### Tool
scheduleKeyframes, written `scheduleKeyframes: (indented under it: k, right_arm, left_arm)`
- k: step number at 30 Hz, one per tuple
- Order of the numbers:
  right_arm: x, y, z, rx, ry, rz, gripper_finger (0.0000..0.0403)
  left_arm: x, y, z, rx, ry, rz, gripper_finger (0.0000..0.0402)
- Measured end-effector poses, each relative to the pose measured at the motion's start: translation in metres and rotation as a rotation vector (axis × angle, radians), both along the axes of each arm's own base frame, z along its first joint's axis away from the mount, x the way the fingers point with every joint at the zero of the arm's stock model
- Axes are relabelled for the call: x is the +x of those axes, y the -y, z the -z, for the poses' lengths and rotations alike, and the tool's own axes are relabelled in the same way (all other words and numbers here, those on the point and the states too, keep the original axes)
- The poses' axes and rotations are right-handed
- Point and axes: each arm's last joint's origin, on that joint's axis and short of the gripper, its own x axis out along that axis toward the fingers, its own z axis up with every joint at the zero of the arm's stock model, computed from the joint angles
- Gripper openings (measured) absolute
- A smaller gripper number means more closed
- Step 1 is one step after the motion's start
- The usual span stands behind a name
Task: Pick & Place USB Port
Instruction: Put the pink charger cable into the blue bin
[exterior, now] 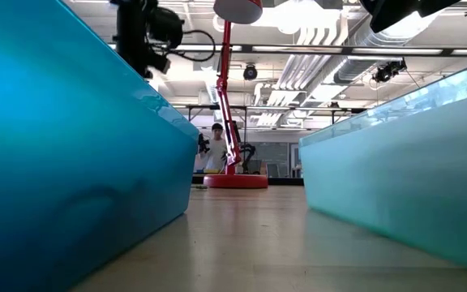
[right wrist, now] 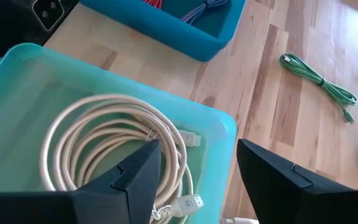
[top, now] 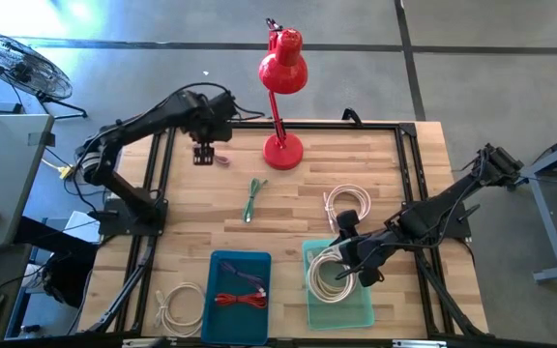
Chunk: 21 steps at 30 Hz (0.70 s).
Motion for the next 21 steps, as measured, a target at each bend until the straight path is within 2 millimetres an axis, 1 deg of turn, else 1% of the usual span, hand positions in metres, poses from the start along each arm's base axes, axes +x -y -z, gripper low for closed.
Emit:
scheduleKeyframes:
  k: [4, 7, 14, 17, 21]
  right_arm:
    - [0.0, 0.0, 0.0, -0.013, 0.002, -0.013, 0.0204]
    - [0.0, 0.0, 0.0, -0.025, 0.008, -0.006, 0.0204]
    - [0.0, 0.002, 0.0, -0.076, 0.024, 0.015, 0.0204]
    - [0.001, 0.003, 0.0, -0.087, 0.031, 0.027, 0.0204]
    - [0.001, 0.003, 0.0, -0.087, 0.031, 0.027, 0.0204]
  left_arm:
    - [-0.006, -0.014, 0.023, -0.033, 0.023, 0.044, 0.0272]
    - [-0.009, -0.021, 0.036, -0.028, 0.025, 0.074, 0.0272]
    - [-0.02, -0.035, 0.052, -0.035, 0.052, 0.071, 0.0268]
    - [-0.023, -0.039, 0.057, -0.026, 0.055, 0.068, 0.0251]
    - [-0.025, -0.041, 0.066, -0.022, 0.06, 0.065, 0.0214]
